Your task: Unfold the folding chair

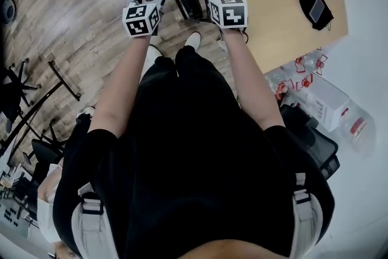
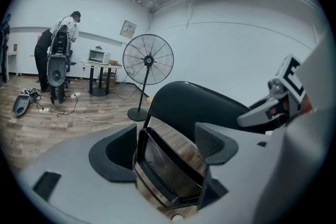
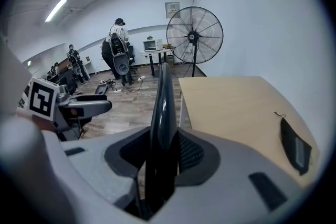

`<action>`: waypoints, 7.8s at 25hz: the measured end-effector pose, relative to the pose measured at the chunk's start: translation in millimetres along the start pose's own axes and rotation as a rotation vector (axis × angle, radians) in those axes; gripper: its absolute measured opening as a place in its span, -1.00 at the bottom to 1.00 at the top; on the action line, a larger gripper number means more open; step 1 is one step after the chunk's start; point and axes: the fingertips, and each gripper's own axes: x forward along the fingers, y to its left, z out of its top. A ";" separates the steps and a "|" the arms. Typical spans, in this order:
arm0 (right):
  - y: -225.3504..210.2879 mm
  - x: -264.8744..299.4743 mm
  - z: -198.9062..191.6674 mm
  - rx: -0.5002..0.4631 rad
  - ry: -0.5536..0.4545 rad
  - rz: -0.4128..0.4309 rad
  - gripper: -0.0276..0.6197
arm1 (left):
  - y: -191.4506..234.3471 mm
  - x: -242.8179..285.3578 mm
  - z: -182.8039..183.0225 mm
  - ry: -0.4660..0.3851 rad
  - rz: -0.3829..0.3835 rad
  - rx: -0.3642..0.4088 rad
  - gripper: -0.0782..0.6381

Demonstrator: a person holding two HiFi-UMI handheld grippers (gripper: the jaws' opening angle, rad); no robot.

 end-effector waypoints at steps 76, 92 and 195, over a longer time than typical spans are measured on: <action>115.1 16.0 -3.2 -0.115 -0.014 0.066 -0.51 | 103.1 136.4 -179.7 0.413 0.129 -0.431 -0.26; 120.3 20.4 -6.3 -0.099 -0.005 0.051 -0.51 | 129.8 116.0 -191.0 0.380 0.065 -0.459 -0.25; 44.0 188.9 -132.4 0.060 0.316 0.059 -0.36 | 440.8 53.1 -496.2 0.281 -0.151 -0.866 0.02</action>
